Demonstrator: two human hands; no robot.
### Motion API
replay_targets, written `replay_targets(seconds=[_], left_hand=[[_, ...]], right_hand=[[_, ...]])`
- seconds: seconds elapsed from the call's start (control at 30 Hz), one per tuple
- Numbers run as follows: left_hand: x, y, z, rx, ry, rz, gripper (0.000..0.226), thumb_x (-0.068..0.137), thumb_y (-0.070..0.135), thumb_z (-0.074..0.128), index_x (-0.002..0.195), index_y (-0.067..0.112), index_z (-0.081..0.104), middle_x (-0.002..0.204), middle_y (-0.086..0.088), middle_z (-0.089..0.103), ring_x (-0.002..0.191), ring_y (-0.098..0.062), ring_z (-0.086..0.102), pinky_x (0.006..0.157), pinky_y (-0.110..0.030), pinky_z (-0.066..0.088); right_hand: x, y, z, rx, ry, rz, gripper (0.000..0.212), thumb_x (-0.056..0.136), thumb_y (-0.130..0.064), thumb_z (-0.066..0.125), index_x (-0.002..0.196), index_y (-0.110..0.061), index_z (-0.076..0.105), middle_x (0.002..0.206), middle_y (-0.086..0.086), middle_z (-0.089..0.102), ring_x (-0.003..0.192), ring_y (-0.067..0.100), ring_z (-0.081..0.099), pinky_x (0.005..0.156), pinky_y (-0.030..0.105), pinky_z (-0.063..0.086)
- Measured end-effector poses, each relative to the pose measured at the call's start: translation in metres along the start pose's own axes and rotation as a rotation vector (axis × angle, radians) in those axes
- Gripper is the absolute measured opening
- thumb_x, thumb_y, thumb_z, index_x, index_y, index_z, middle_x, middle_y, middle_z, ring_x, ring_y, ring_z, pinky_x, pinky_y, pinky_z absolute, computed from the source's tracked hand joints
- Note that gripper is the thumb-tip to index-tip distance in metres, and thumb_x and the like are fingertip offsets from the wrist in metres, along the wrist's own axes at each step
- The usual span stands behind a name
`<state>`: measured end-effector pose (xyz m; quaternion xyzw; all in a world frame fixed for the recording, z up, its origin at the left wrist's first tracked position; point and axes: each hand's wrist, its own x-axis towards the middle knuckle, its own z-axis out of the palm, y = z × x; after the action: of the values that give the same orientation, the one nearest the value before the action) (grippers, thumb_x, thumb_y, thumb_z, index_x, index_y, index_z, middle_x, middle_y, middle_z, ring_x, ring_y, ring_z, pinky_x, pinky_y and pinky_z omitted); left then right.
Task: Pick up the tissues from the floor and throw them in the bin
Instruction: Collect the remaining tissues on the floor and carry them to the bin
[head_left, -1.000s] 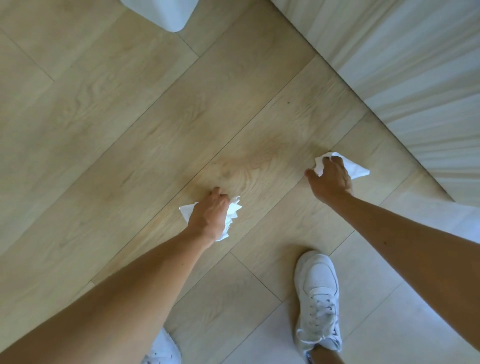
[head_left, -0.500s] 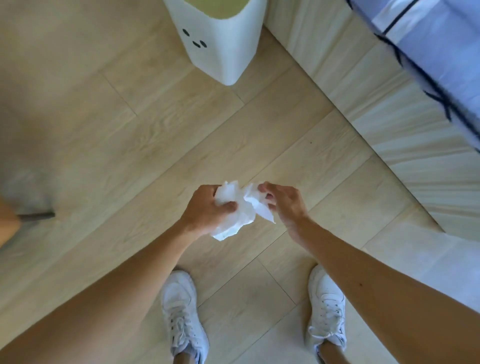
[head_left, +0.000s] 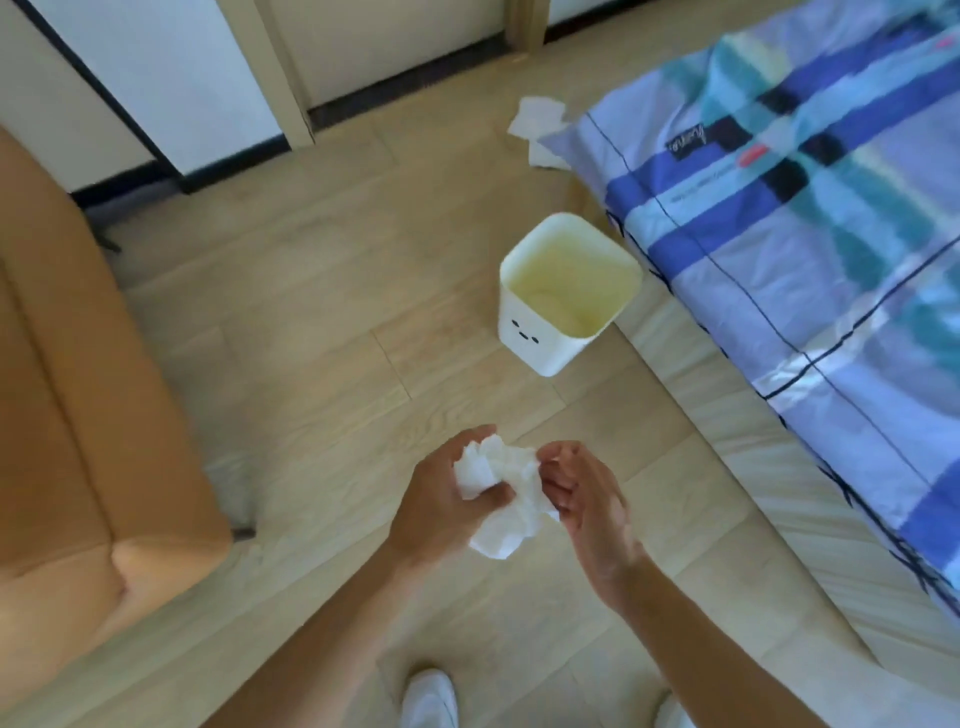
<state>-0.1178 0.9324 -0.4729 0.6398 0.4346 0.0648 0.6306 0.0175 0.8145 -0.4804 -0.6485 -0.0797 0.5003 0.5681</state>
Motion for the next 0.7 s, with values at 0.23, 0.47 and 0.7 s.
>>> replay_targets(seconds=[0.23, 0.47, 0.7], left_hand=[[0.017, 0.109, -0.121, 0.278, 0.184, 0.18, 0.016, 0.068, 0.035, 0.08, 0.072, 0.029, 0.065, 0.069, 0.009, 0.068, 0.06, -0.005, 0.063, 0.05, -0.013, 0.04], [0.087, 0.194, -0.193, 0.585, 0.334, 0.248, 0.018, 0.066, 0.029, 0.085, 0.075, 0.025, 0.07, 0.075, 0.015, 0.059, 0.083, -0.007, 0.056, 0.084, -0.037, 0.042], [0.234, 0.266, -0.242, 0.641, 0.314, 0.279, 0.038, 0.072, 0.036, 0.079, 0.059, 0.028, 0.045, 0.055, 0.013, 0.049, 0.066, -0.017, 0.052, 0.086, -0.054, 0.047]], right_hand=[[0.019, -0.12, 0.117, -0.064, -0.03, -0.175, 0.031, 0.083, -0.042, 0.055, 0.085, -0.012, 0.064, 0.078, 0.0, 0.065, 0.078, 0.012, 0.059, 0.071, 0.02, 0.048], [0.078, -0.189, 0.164, 0.002, 0.26, -0.058, 0.01, 0.092, -0.015, 0.062, 0.099, -0.02, 0.066, 0.096, -0.007, 0.072, 0.096, 0.01, 0.066, 0.075, 0.014, 0.045], [0.215, -0.25, 0.174, -0.079, 0.446, 0.048, 0.032, 0.091, -0.012, 0.062, 0.121, -0.019, 0.054, 0.12, 0.0, 0.064, 0.107, 0.016, 0.062, 0.1, 0.038, 0.047]])
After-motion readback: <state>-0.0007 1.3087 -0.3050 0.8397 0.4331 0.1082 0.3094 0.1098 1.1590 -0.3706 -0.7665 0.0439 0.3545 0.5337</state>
